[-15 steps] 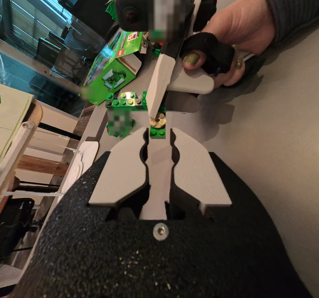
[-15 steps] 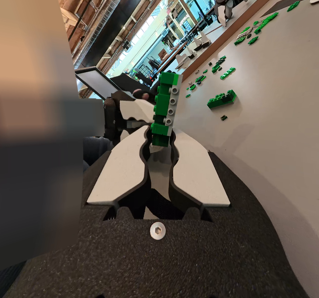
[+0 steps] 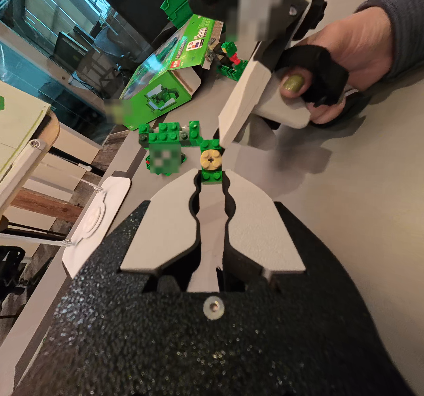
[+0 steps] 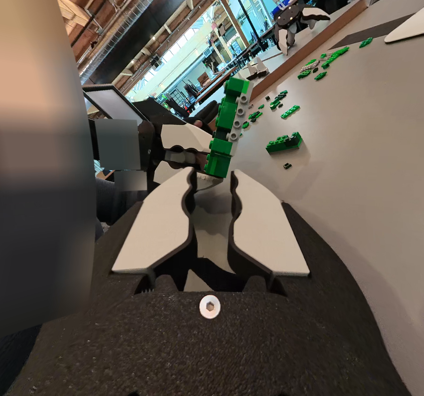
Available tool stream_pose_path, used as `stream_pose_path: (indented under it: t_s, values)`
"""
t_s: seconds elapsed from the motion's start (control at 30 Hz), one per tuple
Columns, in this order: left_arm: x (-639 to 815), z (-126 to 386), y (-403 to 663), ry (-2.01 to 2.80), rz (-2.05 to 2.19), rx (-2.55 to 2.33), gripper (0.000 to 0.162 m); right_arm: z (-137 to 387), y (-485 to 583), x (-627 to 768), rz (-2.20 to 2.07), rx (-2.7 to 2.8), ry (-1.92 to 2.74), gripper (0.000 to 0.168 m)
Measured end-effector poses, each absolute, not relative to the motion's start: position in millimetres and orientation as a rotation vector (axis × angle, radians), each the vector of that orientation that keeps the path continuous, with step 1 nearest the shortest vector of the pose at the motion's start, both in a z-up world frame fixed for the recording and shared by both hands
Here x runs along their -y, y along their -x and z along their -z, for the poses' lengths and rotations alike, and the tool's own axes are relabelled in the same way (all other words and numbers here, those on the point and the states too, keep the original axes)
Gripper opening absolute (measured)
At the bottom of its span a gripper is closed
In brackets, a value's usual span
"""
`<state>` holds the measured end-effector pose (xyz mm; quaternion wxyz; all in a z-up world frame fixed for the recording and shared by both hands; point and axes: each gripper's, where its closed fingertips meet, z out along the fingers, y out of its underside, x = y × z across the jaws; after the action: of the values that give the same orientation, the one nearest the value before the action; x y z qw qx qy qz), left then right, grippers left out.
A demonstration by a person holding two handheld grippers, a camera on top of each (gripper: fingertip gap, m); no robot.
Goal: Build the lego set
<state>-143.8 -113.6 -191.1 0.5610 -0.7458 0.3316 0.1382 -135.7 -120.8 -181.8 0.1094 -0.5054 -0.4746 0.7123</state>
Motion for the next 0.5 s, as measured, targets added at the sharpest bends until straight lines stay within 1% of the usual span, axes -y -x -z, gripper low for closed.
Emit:
stream_pose_path:
  t_s: [0.03,0.07,0.23,0.43,0.5]
  values:
    - [113.7,191.7,144.0,1.759,-0.329,-0.785,0.016,180.9,135.3,120.3,-2.111,1.388,1.484,0.023]
    - [113.8,192.2,143.8,1.76,-0.333,-0.792,0.016,180.4,134.9,119.4,-2.126,1.379,1.489,0.023]
    - [113.7,196.6,142.0,1.774,-0.347,-0.817,0.016,181.3,135.7,119.2,-2.133,1.375,1.505,0.028]
    - [114.0,196.7,138.8,1.774,-0.353,-0.829,0.016,184.9,137.6,119.3,-2.096,1.388,1.532,0.02]
    - [114.2,196.8,138.9,1.775,-0.359,-0.832,0.016,185.1,137.7,119.4,-2.1,1.389,1.536,0.02]
